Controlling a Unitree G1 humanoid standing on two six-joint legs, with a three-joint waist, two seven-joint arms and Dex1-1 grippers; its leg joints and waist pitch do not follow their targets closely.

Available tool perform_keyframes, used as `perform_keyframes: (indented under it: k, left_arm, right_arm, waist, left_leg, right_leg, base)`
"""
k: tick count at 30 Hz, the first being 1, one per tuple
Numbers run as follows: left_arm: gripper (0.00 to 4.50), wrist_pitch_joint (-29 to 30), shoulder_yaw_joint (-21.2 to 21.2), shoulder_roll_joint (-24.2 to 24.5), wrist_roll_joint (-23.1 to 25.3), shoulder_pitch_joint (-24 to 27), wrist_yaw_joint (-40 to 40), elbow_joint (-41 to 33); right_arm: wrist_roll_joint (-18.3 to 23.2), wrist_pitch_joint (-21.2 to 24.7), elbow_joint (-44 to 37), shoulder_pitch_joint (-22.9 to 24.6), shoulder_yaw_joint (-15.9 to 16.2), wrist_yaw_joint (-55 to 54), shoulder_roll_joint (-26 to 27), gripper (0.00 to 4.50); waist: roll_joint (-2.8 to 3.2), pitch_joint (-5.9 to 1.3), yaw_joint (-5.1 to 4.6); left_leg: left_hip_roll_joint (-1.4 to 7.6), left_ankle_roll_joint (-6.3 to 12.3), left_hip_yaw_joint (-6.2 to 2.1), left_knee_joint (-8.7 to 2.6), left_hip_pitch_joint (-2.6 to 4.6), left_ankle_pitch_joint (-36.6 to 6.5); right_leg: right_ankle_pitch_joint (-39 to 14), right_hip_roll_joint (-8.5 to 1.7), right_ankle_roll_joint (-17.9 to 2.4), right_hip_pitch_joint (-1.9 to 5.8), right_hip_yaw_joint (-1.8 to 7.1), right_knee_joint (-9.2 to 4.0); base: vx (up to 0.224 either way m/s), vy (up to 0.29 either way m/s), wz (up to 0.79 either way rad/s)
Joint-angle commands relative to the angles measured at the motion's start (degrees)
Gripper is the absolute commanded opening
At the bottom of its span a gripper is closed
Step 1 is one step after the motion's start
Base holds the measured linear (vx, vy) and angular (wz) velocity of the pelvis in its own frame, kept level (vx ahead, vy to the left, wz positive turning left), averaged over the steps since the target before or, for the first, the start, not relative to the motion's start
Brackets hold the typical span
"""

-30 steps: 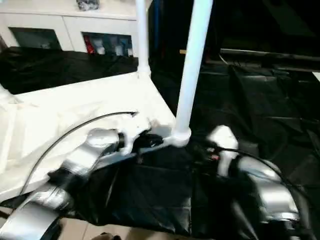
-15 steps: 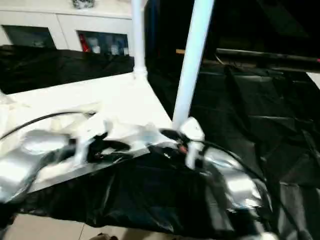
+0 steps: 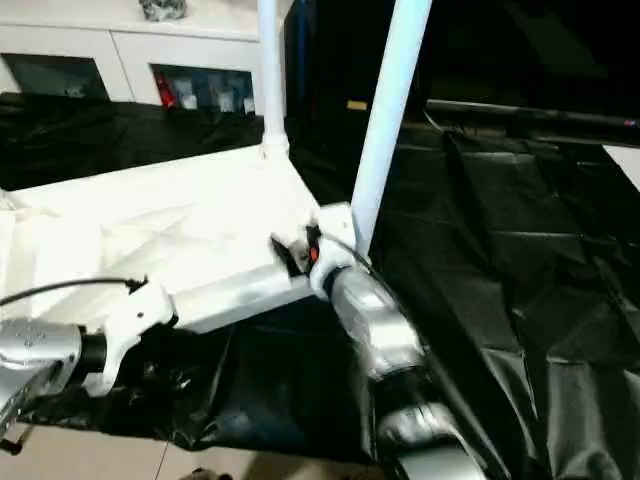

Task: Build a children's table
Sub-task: Rotate leg to tighten

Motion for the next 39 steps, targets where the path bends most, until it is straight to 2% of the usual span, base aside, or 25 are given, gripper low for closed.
perform_keyframes:
  k: [1, 2, 3, 4, 7, 8, 13, 14, 15, 21, 22, 24, 25, 26, 28, 29, 30, 31, 32, 33, 34, 35, 36, 37, 39]
  left_arm:
    - [3.08, -0.77, -0.80, 0.36, 1.46, -0.27, 2.47, 1.09]
    - [3.18, -0.88, -0.95, 0.40, 1.64, -0.29, 3.01, 1.32]
    - [3.18, -1.25, -1.12, 0.38, 2.01, -0.36, 3.75, 1.90]
    - [3.39, -1.88, -1.34, 0.26, 2.73, -0.58, 4.74, 2.93]
    - [3.45, -2.47, -1.29, 0.17, 3.18, -0.73, 5.26, 3.47]
    - [3.72, -3.04, -0.78, -0.23, 3.41, -1.16, 6.03, 4.13]
    - [4.09, -4.11, 0.00, -0.45, 3.32, -2.22, 7.14, 5.35]
    - [4.19, -4.46, -0.05, -0.45, 3.17, -2.51, 7.42, 5.85]
    - [4.22, -5.17, -0.22, -0.49, 3.17, -2.82, 7.78, 6.55]
    - [4.40, -7.95, -0.91, -2.68, 4.03, -4.93, 10.07, 10.31]
    - [4.40, -9.46, -0.93, -4.45, 4.10, -6.05, 11.41, 12.05]
    - [4.40, -11.08, -0.57, -6.09, 3.79, -6.74, 12.48, 13.34]
    - [4.40, -12.11, -0.12, -7.03, 3.36, -6.91, 13.01, 13.84]
    - [4.40, -12.41, 0.44, -7.58, 2.93, -6.78, 13.39, 13.92]
    - [4.40, -14.63, 1.13, -8.16, 2.08, -6.26, 13.34, 13.88]
    - [4.40, -17.78, 2.42, -9.11, 0.43, -5.04, 12.94, 13.23]
    - [4.40, -19.20, 3.59, -9.83, -1.07, -3.95, 12.45, 12.51]
    - [4.40, -19.88, 4.93, -10.45, -2.77, -2.55, 11.84, 11.43]
    - [4.40, -20.83, 6.38, -10.98, -4.56, -0.67, 11.21, 10.28]
    - [4.40, -21.60, 7.29, -11.25, -5.45, 0.75, 10.91, 9.72]
    - [4.40, -22.43, 8.38, -11.64, -6.30, 2.54, 10.85, 9.18]
    - [4.40, -22.95, 9.09, -11.89, -6.86, 3.72, 10.85, 8.81]
    - [4.40, -23.83, 11.02, -12.20, -7.92, 6.22, 10.70, 8.55]
    - [4.40, -25.09, 13.26, -12.35, -8.96, 9.28, 10.48, 8.31]
    - [4.40, -25.48, 15.36, -11.52, -9.68, 12.74, 9.50, 7.61]
  right_arm:
    - [0.37, -2.21, 4.48, -2.79, -4.33, -7.35, 0.07, 3.58]
    - [0.43, -2.79, 5.73, -3.51, -4.95, -8.68, 0.27, 3.58]
    - [0.68, -3.68, 7.67, -4.72, -6.13, -10.90, 0.28, 3.58]
    - [1.38, -4.92, 10.72, -6.56, -8.05, -13.92, -0.22, 3.58]
    - [1.52, -5.68, 12.07, -7.34, -8.84, -15.32, -0.76, 3.58]
    - [1.71, -6.75, 14.37, -8.55, -10.22, -16.94, -1.97, 3.58]
    - [1.72, -8.94, 18.52, -10.59, -12.51, -18.86, -4.93, 3.58]
    - [1.72, -9.62, 19.86, -11.18, -13.01, -19.19, -5.92, 3.58]
    - [1.45, -10.55, 20.99, -11.59, -13.20, -19.52, -7.24, 3.58]
    - [1.15, -12.90, 24.30, -12.60, -14.54, -19.94, -12.43, 3.58]
    - [1.17, -13.44, 25.32, -12.87, -15.25, -19.68, -14.56, 3.58]
    - [1.13, -13.97, 26.18, -13.14, -15.73, -19.27, -16.44, 3.58]
    - [0.99, -14.37, 26.70, -13.33, -15.77, -18.85, -17.37, 3.58]
    - [0.95, -14.48, 26.66, -13.34, -15.72, -18.55, -17.67, 3.58]
    - [0.76, -14.97, 26.70, -13.41, -15.33, -17.19, -18.22, 3.58]
    - [0.29, -15.52, 26.45, -13.33, -14.56, -15.16, -18.82, 3.58]
    - [0.22, -15.74, 26.15, -13.17, -14.00, -13.31, -18.98, 3.58]
    - [0.30, -16.09, 25.24, -12.69, -13.32, -10.49, -18.97, 3.58]
    - [0.41, -16.72, 24.13, -12.00, -12.43, -6.73, -18.89, 3.58]
    - [0.46, -16.54, 22.89, -11.23, -11.67, -4.22, -18.77, 3.58]
    - [0.99, -16.20, 21.05, -10.02, -10.93, -1.10, -18.51, 3.58]
    - [1.39, -15.99, 19.82, -9.20, -10.47, 0.94, -18.34, 3.58]
    - [2.45, -14.40, 15.24, -6.43, -8.71, 5.45, -18.28, 3.58]
    - [3.94, -12.20, 9.19, -2.75, -6.44, 10.86, -18.37, 3.58]
    - [5.36, -10.35, 2.16, 1.97, -3.54, 15.51, -19.46, 3.58]
  waist:
    - [0.97, -3.32, -0.39]
    - [0.94, -3.37, -0.45]
    - [0.65, -3.41, -0.50]
    - [0.80, -3.47, -0.44]
    - [0.67, -3.50, -0.22]
    - [0.61, -3.57, -0.13]
    - [0.95, -3.46, 0.63]
    - [0.85, -3.42, 0.68]
    - [1.08, -3.54, 0.82]
    - [0.87, -3.73, 1.22]
    - [0.93, -3.70, 1.15]
    - [1.16, -3.88, 1.33]
    - [0.95, -4.01, 1.40]
    - [1.21, -4.09, 1.28]
    - [0.78, -4.13, 0.94]
    - [0.79, -4.17, 0.82]
    - [1.13, -4.21, 0.56]
    - [1.22, -4.18, 0.30]
    - [1.07, -4.17, -0.16]
    - [1.01, -4.24, -0.32]
    - [1.35, -4.19, -0.58]
    - [1.20, -4.17, -0.81]
    - [1.07, -4.08, -0.79]
    - [1.01, -4.03, -0.61]
    - [1.13, -3.90, -0.44]
  left_leg:
    - [1.65, -4.27, -0.73, -4.93, 1.86, -22.94]
    - [1.56, -4.43, -0.68, -4.84, 1.83, -22.84]
    - [1.50, -4.34, -0.63, -4.78, 1.80, -22.72]
    - [1.44, -4.29, -0.58, -4.69, 1.84, -22.40]
    - [1.39, -3.94, -0.40, -4.52, 1.88, -22.28]
    - [1.37, -3.77, -0.36, -4.48, 1.75, -21.47]
    - [1.33, -4.21, -0.22, -4.20, 2.39, -23.59]
    - [1.33, -4.25, -0.21, -4.20, 2.33, -23.95]
    - [1.29, -4.27, -0.32, -4.21, 2.11, -23.42]
    - [1.17, -3.96, -0.21, -3.90, 1.97, -22.69]
    - [1.07, -3.81, -0.25, -3.95, 1.61, -22.25]
    - [1.07, -3.71, -0.27, -3.79, 1.53, -21.47]
    - [1.05, -3.44, -0.27, -3.74, 1.31, -20.26]
    - [0.97, -3.20, -0.32, -3.66, 0.97, -19.07]
    - [0.85, -2.40, -0.18, -3.51, 0.73, -17.99]
    - [0.83, -2.06, -0.20, -3.43, 0.73, -17.79]
    - [0.85, -1.36, -0.23, -3.35, 0.52, -17.23]
    - [0.92, -1.19, -0.26, -3.36, 0.33, -17.19]
    - [0.99, -0.88, -0.36, -3.47, 0.06, -17.02]
    - [1.03, -0.47, -0.28, -3.37, 0.16, -17.20]
    - [1.13, 0.15, -0.40, -3.41, 0.08, -16.92]
    - [1.18, 0.96, -0.30, -3.38, 0.06, -16.75]
    - [1.24, 1.21, -0.27, -3.41, 0.12, -16.74]
    - [1.33, 2.22, -0.19, -3.36, 0.13, -16.17]
    - [1.58, 2.71, -0.22, -3.56, 0.46, -16.39]
  right_leg:
    - [-20.30, -2.11, -8.36, 1.02, 2.43, -3.99]
    - [-19.71, -2.09, -8.39, 0.97, 2.42, -3.84]
    - [-19.38, -2.00, -8.32, 1.06, 2.40, -3.80]
    - [-19.14, -2.08, -8.30, 1.01, 2.42, -3.72]
    - [-18.53, -2.05, -8.20, 0.98, 2.47, -3.71]
    - [-18.23, -2.06, -8.12, 1.14, 2.46, -3.60]
    - [-20.81, -1.90, -7.66, 0.49, 2.52, -3.88]
    - [-20.73, -1.84, -7.68, 0.51, 2.51, -3.89]
    - [-20.32, -1.89, -7.63, 0.84, 2.48, -3.69]
    - [-19.29, -1.80, -7.76, 0.95, 2.41, -3.72]
    - [-18.99, -1.73, -7.83, 1.21, 2.32, -3.67]
    - [-17.72, -1.79, -8.03, 1.42, 2.30, -3.54]
    - [-16.39, -1.82, -8.37, 1.66, 2.23, -3.39]
    - [-14.85, -1.85, -8.74, 1.96, 2.18, -3.11]
    - [-13.84, -1.81, -9.12, 2.15, 2.09, -3.23]
    - [-13.81, -1.83, -9.33, 2.13, 2.08, -3.24]
    - [-13.55, -1.92, -10.10, 2.31, 2.01, -3.15]
    - [-13.07, -2.00, -10.49, 2.45, 2.01, -3.09]
    - [-12.77, -1.86, -10.88, 2.66, 1.87, -3.00]
    - [-12.30, -1.87, -11.24, 2.58, 1.90, -3.03]
    - [-11.55, -1.89, -11.85, 2.65, 1.92, -2.92]
    - [-11.03, -1.73, -12.20, 2.69, 1.96, -3.05]
    - [-11.19, -1.72, -12.30, 2.59, 2.00, -3.17]
    - [-10.11, -1.68, -12.09, 2.84, 2.19, -3.27]
    - [-10.70, -1.46, -12.11, 2.49, 2.18, -3.44]
  base:
    - [0.000, 0.000, 0.00]
    - [0.000, 0.000, 0.00]
    - [0.000, 0.000, 0.00]
    - [0.000, 0.000, 0.00]
    - [0.000, 0.000, 0.00]
    - [0.000, 0.000, 0.00]
    - [0.000, 0.000, 0.00]
    - [0.000, 0.000, 0.00]
    - [0.000, 0.000, 0.00]
    - [0.000, 0.000, 0.00]
    - [0.000, 0.000, 0.00]
    - [0.000, 0.000, 0.00]
    - [0.000, 0.000, 0.00]
    - [0.000, 0.000, 0.00]
    - [0.000, 0.000, 0.00]
    - [0.000, 0.000, 0.00]
    - [0.000, 0.000, 0.00]
    - [0.000, 0.000, 0.00]
    - [0.000, 0.000, 0.00]
    - [0.000, 0.000, 0.00]
    - [0.000, 0.000, 0.00]
    - [0.000, 0.000, 0.00]
    - [0.000, 0.000, 0.00]
    - [0.000, 0.000, 0.00]
    - [0.000, 0.000, 0.00]
